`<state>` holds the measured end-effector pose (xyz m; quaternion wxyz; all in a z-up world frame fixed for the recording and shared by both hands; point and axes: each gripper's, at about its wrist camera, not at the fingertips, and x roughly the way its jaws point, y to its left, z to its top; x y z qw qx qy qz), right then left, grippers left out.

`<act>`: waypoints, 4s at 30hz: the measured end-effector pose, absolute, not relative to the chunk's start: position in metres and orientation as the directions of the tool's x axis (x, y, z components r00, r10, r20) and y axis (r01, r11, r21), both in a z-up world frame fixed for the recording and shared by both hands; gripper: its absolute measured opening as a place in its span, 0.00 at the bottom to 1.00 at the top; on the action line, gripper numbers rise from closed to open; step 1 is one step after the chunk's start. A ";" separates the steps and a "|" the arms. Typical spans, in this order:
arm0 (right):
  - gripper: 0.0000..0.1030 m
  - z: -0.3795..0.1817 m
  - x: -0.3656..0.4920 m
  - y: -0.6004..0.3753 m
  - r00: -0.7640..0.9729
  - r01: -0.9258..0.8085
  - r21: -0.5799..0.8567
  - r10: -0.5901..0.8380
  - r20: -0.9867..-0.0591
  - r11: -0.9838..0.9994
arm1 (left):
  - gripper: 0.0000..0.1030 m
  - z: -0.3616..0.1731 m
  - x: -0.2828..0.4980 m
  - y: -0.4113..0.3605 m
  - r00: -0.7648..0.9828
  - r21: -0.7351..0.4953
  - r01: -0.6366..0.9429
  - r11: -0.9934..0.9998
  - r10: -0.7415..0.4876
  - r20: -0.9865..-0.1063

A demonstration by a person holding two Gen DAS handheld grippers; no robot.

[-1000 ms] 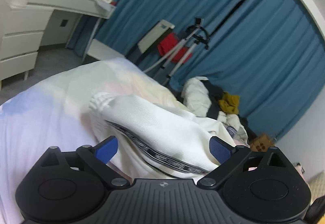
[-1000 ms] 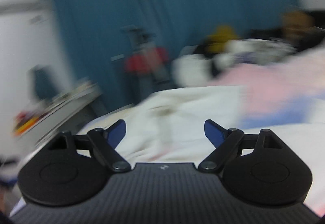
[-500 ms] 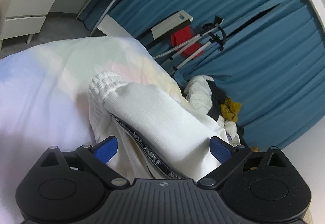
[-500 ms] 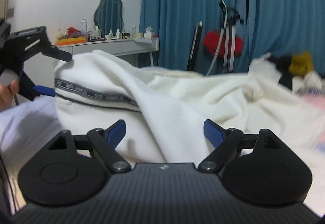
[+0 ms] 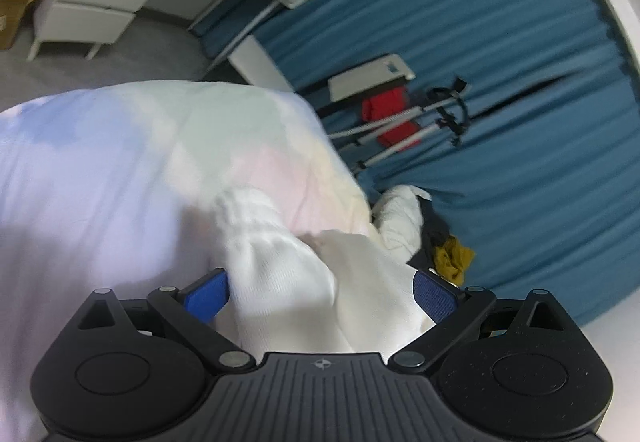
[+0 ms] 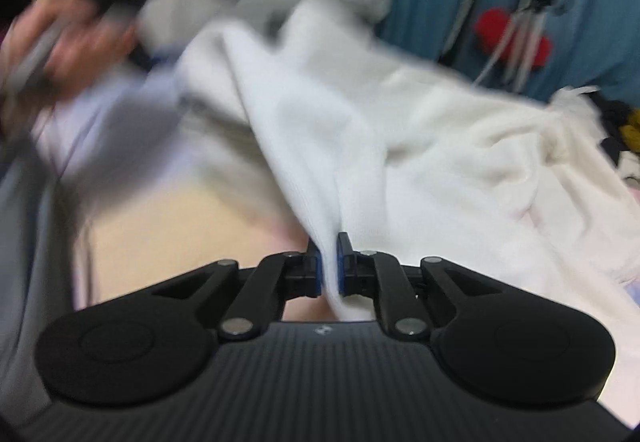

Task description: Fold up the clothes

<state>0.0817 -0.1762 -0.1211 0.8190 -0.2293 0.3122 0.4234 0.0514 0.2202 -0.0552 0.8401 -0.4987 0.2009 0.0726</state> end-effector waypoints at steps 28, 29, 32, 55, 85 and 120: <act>0.62 -0.115 0.140 -0.277 0.668 -0.274 0.322 0.420 -0.614 0.906 | 0.21 0.000 0.056 0.228 0.835 -0.530 -0.486 0.695 0.191 -0.516; 0.62 -0.116 0.140 -0.279 0.679 -0.249 0.301 0.388 -0.623 0.920 | 0.21 0.002 0.053 0.232 0.817 -0.501 -0.508 0.701 0.209 -0.537; 0.62 -0.123 0.147 -0.283 0.681 -0.207 0.314 0.367 -0.633 0.926 | 0.21 -0.006 0.053 0.236 0.748 -0.393 -0.562 0.728 0.246 -0.616; 0.61 -0.131 0.157 -0.277 0.656 -0.169 0.332 0.357 -0.665 0.928 | 0.81 0.018 0.042 0.215 0.750 -0.206 -0.403 0.892 0.192 -0.633; 0.61 -0.154 0.197 -0.283 0.673 -0.129 0.454 0.414 -0.613 0.881 | 0.46 -0.072 0.335 0.147 0.624 0.027 0.022 0.999 0.007 -0.781; 0.62 -0.139 0.192 -0.286 0.728 -0.133 0.402 0.365 -0.581 0.906 | 0.82 -0.011 0.266 0.199 0.735 0.133 -0.395 0.909 0.400 -0.548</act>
